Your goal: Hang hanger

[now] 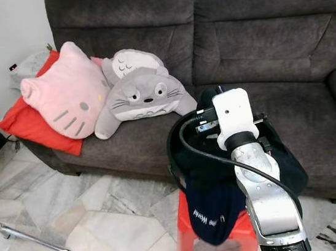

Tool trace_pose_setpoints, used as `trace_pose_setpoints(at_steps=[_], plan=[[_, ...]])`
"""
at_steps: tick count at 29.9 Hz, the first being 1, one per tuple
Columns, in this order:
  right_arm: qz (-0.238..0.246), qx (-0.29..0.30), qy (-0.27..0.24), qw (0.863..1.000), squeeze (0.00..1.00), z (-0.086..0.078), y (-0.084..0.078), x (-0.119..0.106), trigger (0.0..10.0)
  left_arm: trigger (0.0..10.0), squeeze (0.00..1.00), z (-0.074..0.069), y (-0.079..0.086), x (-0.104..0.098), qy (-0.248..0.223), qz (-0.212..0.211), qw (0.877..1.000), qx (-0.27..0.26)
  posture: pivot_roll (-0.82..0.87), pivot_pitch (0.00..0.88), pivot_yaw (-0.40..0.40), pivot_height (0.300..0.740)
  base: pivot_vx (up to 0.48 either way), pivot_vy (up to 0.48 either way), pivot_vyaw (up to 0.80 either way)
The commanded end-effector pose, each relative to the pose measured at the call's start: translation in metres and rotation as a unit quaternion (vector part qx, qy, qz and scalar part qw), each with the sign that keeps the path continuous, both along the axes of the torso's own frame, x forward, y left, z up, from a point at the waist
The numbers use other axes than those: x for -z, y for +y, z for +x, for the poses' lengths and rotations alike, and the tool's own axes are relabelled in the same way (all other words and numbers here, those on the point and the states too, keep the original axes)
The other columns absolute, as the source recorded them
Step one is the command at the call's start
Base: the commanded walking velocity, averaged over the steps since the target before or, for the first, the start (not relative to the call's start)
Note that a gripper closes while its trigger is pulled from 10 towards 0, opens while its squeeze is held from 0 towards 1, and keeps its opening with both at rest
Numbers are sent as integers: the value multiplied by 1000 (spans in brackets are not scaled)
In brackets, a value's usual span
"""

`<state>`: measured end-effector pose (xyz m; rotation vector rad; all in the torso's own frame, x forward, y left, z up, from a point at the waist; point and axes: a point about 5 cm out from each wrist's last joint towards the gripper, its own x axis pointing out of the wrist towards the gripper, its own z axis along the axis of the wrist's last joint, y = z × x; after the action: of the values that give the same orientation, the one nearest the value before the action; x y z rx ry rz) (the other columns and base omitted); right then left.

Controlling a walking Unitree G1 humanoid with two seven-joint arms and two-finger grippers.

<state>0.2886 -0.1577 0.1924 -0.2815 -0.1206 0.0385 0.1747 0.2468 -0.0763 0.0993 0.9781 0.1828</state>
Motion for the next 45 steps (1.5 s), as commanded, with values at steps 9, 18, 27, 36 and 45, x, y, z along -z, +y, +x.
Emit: trace_pose_setpoints(at_steps=[9, 18, 27, 36, 45], plan=[[-4, -11, -12, 1000, 0, 4, 1, -8, 10000, 10000, 0, 1, 3, -1, 1, 5, 1000, 6, -169, 0, 38, 740, -344, 0, 0], [-15, -15, -15, 1000, 0, 6, 3, -10, 10000, 10000, 0, 2, 4, -2, 0, 6, 1000, 8, -178, 6, 44, 740, -347, 0, 0], [-13, -1, -33, 999, 0, 7, 0, -16, 10000, 10000, 0, 3, 5, -3, 1, 8, 1000, 11, -177, 13, 47, 740, -344, 0, 0], [-18, 1, -49, 999, 0, 8, 0, -21, 10000, 10000, 0, 3, 5, -3, 0, 7, 1000, 11, -176, 14, 47, 740, -346, 0, 0], [-18, -11, -54, 998, 0, 10, 5, -24, 10000, 10000, 0, 4, 4, -3, 0, 6, 1000, 11, -173, 11, 44, 740, -333, 0, 0]])
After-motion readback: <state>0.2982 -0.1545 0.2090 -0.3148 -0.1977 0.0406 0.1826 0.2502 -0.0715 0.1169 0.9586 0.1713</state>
